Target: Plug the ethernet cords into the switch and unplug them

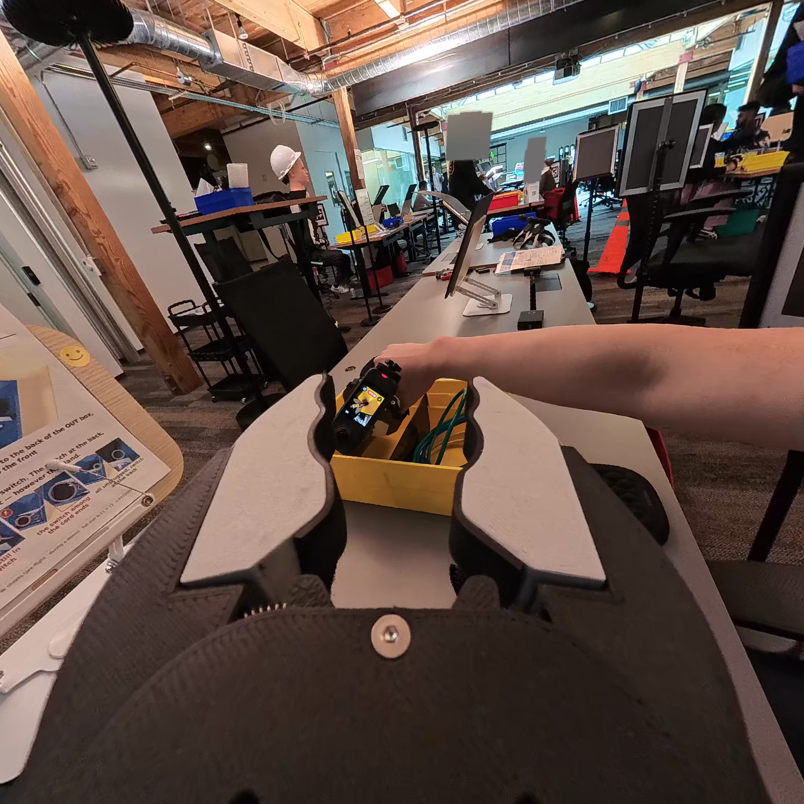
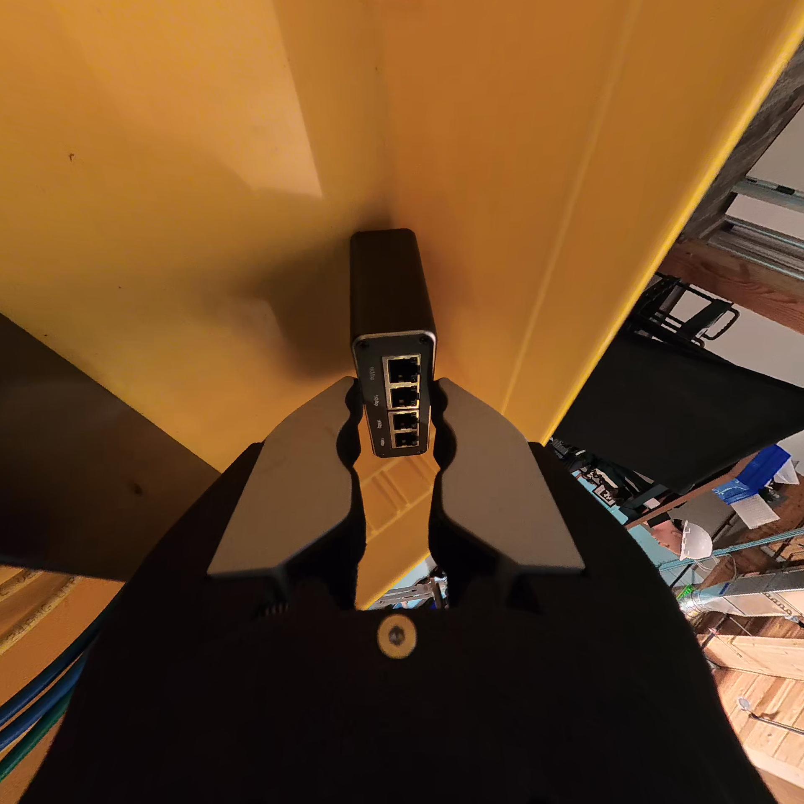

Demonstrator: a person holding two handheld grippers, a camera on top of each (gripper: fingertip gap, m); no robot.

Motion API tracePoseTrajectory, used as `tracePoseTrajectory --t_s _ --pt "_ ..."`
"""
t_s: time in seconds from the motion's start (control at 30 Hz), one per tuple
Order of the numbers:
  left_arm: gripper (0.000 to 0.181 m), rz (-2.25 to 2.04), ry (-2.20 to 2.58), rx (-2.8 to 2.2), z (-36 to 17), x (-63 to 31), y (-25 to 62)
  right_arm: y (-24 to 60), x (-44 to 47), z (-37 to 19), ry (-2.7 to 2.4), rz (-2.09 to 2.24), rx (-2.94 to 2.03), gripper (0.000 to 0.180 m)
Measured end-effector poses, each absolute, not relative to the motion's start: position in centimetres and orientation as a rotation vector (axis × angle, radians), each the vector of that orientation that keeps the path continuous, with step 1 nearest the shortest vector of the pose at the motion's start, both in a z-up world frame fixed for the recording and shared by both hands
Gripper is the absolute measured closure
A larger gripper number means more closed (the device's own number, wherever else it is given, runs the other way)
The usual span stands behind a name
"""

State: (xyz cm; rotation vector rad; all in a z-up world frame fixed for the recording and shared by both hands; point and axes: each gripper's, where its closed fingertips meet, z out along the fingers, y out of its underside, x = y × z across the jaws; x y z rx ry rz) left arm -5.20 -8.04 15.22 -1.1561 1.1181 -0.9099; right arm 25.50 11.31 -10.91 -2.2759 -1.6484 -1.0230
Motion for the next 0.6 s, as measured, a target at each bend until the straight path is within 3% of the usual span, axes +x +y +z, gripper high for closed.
tracePoseTrajectory --t_s 0.43,0.6 --pt "0.121 -0.917 1.129 -1.161 15.2 -5.4 -8.2 9.4 25.9 -10.4 -1.643 -0.930 -2.406 0.142" --pt "0.120 -0.902 1.144 -1.165 15.0 -5.2 -8.3 7.4 27.7 -5.3 -1.543 -1.087 -2.397 0.143"
